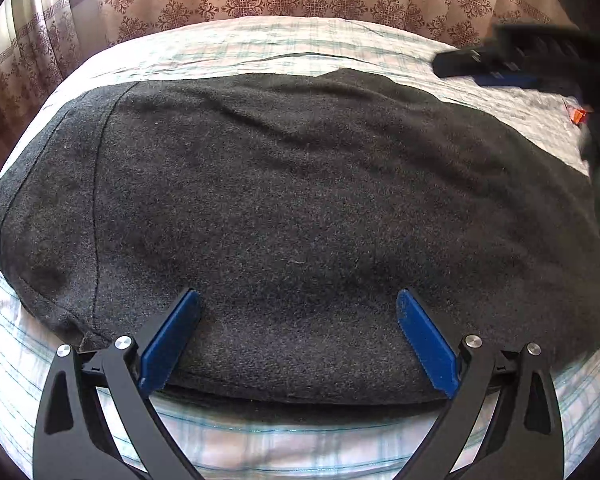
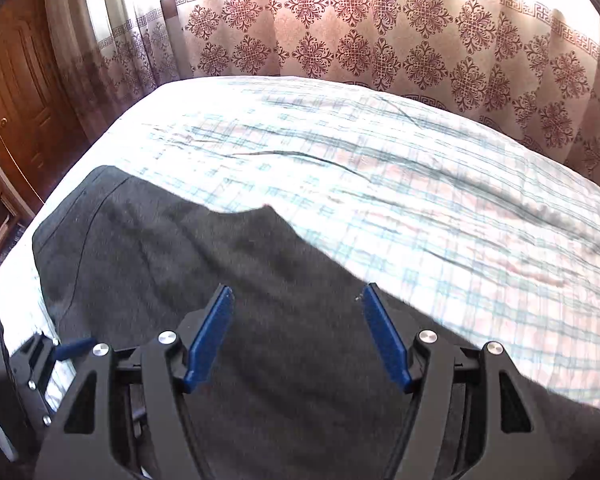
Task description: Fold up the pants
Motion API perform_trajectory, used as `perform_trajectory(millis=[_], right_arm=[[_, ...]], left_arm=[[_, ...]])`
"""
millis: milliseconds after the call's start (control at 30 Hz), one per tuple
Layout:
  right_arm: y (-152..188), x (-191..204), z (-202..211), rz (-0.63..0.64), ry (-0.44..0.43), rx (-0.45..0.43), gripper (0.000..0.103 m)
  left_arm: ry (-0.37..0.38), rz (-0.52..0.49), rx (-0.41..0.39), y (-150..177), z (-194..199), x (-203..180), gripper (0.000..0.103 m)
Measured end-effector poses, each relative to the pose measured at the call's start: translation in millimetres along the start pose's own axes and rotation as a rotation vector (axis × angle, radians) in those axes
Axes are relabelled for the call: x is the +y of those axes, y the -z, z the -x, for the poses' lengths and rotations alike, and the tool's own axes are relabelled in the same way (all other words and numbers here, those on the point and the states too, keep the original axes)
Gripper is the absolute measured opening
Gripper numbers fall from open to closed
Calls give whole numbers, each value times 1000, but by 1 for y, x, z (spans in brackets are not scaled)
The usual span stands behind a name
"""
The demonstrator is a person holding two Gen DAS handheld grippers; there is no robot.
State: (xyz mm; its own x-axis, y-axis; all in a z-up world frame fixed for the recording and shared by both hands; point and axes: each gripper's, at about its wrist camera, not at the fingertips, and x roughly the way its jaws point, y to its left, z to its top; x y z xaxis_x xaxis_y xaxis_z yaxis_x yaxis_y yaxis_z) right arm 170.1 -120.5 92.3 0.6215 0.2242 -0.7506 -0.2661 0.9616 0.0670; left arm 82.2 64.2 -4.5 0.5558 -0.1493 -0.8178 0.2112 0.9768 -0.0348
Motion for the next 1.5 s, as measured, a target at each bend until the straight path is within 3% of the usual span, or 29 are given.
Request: perform_trajectory(millis=[100, 267, 500, 667, 700, 833, 967, 1033, 1133, 1300, 1400, 1500], right_arm=[[-27, -2, -32, 6, -3, 42, 68], [-34, -3, -92, 4, 86, 143, 68], [-39, -14, -122, -22, 182, 139, 74], [-43, -7, -95, -18, 158, 28, 69], [-44, -4, -86, -21, 117, 0, 69], [-44, 18, -90, 10, -12, 45, 70], [-31, 32, -115, 20, 52, 89, 77], [-28, 26, -121, -23, 51, 87, 83], [-26, 21, -119, -47, 40, 78, 84], [-13, 15, -69, -79, 37, -1, 84], [20, 4, -35, -105, 57, -11, 84], [57, -16, -6, -154, 98, -12, 84]], left_arm=[[-4, -10, -9, 4, -1, -1, 99], [-7, -15, -15, 11, -3, -2, 99], [-13, -28, -21, 20, -2, 0, 99], [-7, 27, -32, 5, 7, 12, 99], [-21, 42, -55, 1, 13, 19, 99], [-133, 77, -110, -8, 24, 47, 99], [-251, 157, -76, -13, 9, 89, 99], [-238, 178, -41, -8, -2, 104, 99], [-240, 164, -48, -2, -4, 104, 99], [-253, 160, -43, -5, -8, 104, 100], [-290, 138, -41, -12, -3, 93, 100], [-264, 85, -76, -17, 5, 68, 100]])
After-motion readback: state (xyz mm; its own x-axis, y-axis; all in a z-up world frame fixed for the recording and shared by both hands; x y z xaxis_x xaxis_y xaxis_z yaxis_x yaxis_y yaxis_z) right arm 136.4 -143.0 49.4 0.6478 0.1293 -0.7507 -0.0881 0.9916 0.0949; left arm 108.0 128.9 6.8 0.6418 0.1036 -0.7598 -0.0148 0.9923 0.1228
